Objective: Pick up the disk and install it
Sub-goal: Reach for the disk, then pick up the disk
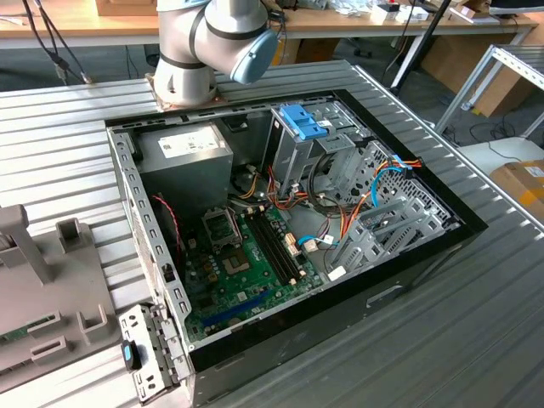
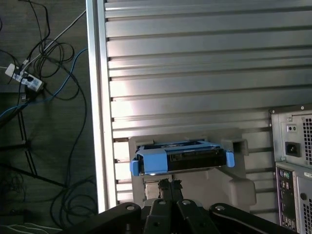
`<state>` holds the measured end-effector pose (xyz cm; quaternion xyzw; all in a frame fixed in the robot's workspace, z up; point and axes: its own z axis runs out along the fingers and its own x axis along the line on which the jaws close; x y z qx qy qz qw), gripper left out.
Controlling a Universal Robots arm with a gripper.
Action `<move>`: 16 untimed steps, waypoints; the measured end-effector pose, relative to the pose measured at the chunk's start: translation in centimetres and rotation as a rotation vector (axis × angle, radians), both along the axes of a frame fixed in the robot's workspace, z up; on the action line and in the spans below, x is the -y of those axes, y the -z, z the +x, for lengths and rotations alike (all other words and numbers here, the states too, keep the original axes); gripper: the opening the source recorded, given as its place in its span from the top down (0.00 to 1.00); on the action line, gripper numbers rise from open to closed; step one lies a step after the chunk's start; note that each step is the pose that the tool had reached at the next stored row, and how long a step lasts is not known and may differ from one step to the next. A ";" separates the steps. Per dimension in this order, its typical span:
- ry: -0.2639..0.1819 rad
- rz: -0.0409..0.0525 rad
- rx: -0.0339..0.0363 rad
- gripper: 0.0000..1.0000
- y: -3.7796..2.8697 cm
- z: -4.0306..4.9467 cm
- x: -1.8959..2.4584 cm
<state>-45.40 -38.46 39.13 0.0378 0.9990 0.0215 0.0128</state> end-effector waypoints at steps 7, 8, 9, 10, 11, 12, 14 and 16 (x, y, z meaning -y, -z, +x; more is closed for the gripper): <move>-0.001 0.0001 -0.0007 0.89 0.01 0.05 -0.60; -0.001 0.0001 -0.0007 0.89 0.02 -0.09 -0.71; -0.001 0.0000 -0.0007 0.89 0.02 -0.10 -0.71; -0.001 0.0001 -0.0007 0.89 0.02 -0.11 -0.72; -0.001 0.0000 -0.0008 0.89 0.02 -0.22 -0.73; -0.001 0.0000 -0.0008 0.89 0.02 -0.31 -0.73; -0.001 0.0000 -0.0007 0.89 0.02 -0.34 -0.73; -0.001 0.0000 -0.0007 0.89 0.02 -0.37 -0.74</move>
